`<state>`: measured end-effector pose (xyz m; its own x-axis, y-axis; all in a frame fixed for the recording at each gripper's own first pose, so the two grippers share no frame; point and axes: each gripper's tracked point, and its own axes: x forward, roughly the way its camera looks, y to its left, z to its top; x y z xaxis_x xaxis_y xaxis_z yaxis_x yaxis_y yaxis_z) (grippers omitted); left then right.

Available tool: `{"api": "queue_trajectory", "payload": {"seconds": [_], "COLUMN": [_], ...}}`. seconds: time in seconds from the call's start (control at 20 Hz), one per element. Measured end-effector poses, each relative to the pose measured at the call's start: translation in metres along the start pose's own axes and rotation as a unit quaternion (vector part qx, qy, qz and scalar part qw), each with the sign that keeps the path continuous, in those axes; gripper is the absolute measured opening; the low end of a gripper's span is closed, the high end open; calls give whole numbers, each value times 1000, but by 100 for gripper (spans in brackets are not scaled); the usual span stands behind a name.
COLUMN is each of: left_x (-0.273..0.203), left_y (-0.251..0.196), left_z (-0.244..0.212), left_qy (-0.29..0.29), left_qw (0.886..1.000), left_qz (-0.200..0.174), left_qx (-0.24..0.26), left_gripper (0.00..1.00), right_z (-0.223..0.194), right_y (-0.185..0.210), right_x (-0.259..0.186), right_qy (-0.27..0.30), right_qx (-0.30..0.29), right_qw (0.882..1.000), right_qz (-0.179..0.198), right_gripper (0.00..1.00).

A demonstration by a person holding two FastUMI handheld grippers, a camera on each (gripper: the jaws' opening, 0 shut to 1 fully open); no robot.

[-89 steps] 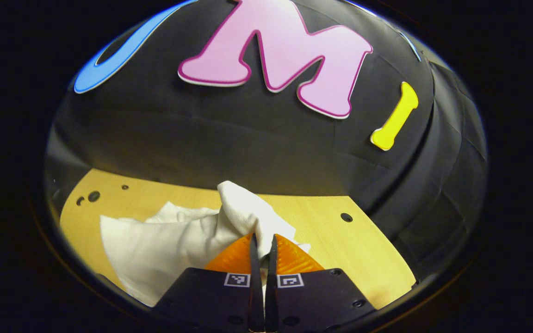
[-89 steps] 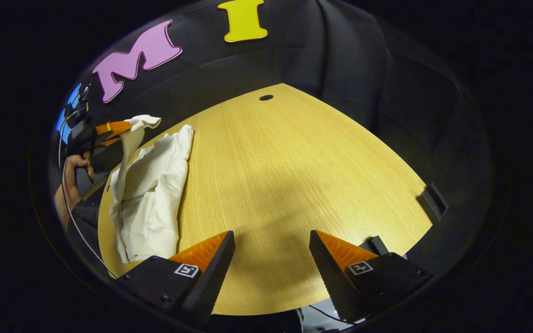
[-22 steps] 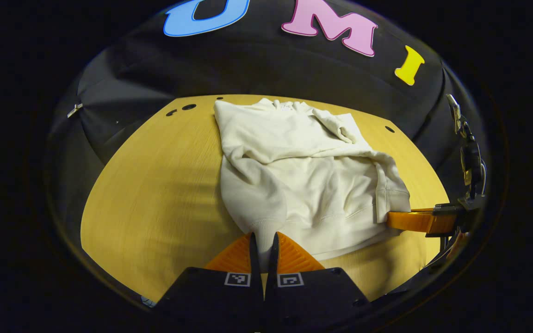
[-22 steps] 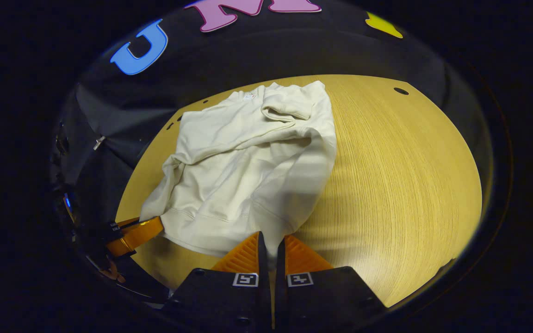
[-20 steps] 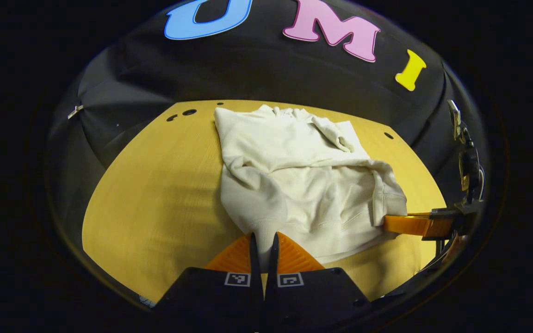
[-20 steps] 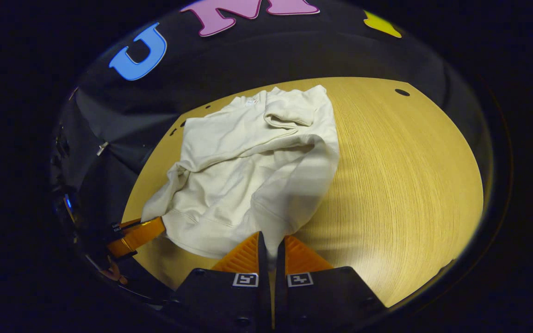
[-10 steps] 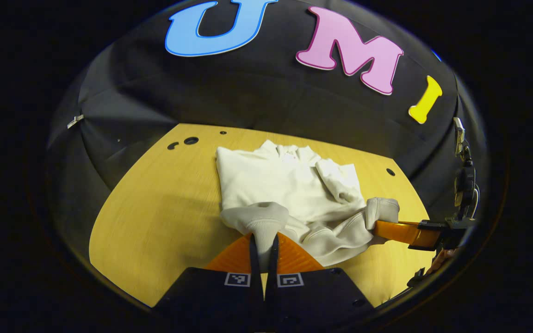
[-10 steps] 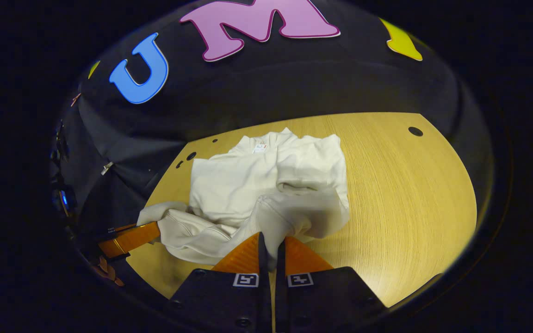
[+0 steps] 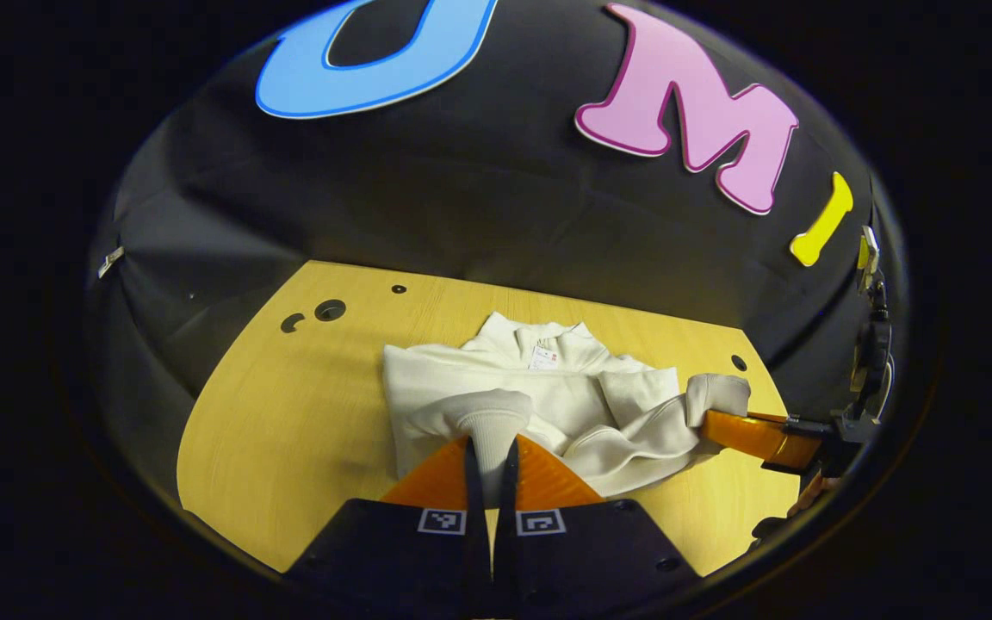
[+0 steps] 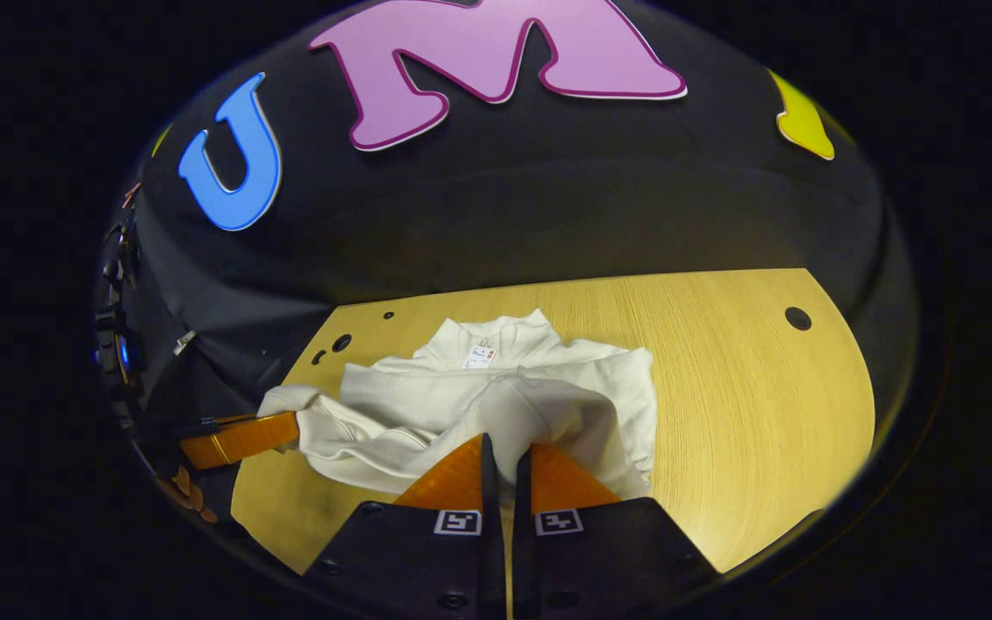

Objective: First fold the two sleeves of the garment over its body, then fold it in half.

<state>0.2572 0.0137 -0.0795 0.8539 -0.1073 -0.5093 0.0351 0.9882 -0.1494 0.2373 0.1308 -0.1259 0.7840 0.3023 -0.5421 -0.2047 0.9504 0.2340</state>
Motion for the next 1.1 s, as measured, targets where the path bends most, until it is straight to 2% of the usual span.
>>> {"api": "queue_trajectory", "payload": {"seconds": [0.15,0.2,0.25,0.4,0.5,0.55,0.6,0.65,0.7,0.75,0.8,0.85,0.9,0.95,1.1], "left_x": [30,38,49,73,80,88,90,87,81,72,67,58,50,40,-2], "left_y": [7,10,13,19,21,22,22,22,20,20,20,20,21,22,17], "left_z": [5,4,5,11,13,19,23,29,34,41,46,51,56,62,72], "left_qy": [16,20,23,11,-1,-12,-20,-30,-39,-52,-62,-72,-81,-91,-120], "left_qw": [1000,1000,1000,1000,999,999,999,998,997,996,996,995,994,993,990], "left_qz": [1,4,5,18,27,31,32,34,32,35,37,39,42,43,42], "left_qx": [-7,-4,1,12,16,22,31,45,54,55,55,54,56,57,56], "left_gripper": [9,5,10,14,18,24,30,36,58,74,95,99,100,100,100], "right_z": [8,12,13,12,16,19,22,22,22,23,23,26,27,31,38], "right_y": [-6,-8,-9,-14,-20,-20,-22,-26,-27,-30,-33,-33,-31,-32,-25], "right_x": [24,32,39,53,60,63,65,63,63,58,52,47,42,33,-7], "right_qy": [3,0,-4,-8,-16,-21,-24,-27,-26,-27,-30,-34,-39,-47,-63], "right_qx": [-5,-8,-11,-4,3,12,20,27,28,21,10,2,-4,-9,-6], "right_qw": [1000,1000,1000,1000,999,999,999,998,998,998,998,998,998,998,997], "right_qz": [-11,-15,-17,-26,-37,-38,-41,-42,-42,-45,-49,-48,-46,-49,-37], "right_gripper": [8,8,8,12,20,33,19,37,54,78,82,83,96,100,98]}}
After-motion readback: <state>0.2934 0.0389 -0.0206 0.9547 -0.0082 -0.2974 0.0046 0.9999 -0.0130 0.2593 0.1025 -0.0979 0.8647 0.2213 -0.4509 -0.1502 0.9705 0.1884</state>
